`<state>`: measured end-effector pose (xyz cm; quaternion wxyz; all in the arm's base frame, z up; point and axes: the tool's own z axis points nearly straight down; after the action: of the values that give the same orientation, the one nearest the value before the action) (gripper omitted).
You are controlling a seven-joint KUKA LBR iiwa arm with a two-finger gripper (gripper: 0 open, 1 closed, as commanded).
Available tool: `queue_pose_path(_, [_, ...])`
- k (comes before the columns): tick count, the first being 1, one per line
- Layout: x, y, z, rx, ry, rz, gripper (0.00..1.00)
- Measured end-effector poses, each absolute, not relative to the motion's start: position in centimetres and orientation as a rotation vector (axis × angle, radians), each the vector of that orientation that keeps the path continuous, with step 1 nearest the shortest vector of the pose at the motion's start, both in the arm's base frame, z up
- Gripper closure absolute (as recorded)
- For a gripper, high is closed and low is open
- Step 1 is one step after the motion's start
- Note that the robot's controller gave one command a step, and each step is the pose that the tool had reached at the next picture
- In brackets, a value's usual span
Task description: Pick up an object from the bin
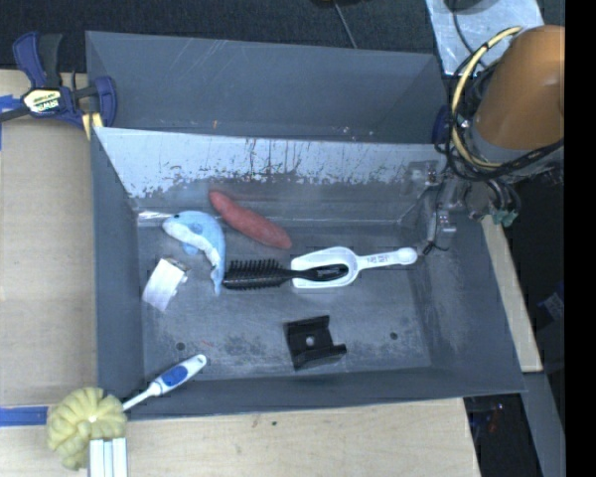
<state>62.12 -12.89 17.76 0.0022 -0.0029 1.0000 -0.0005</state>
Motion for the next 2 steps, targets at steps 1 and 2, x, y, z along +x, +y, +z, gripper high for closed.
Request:
queue_pose_path(1, [62.1,-12.9,17.8,-0.009,3.137,-0.001,0.00])
queue_pose_path(2, [62.4,-11.1,16.6,0.004,3.132,-0.009,0.00])
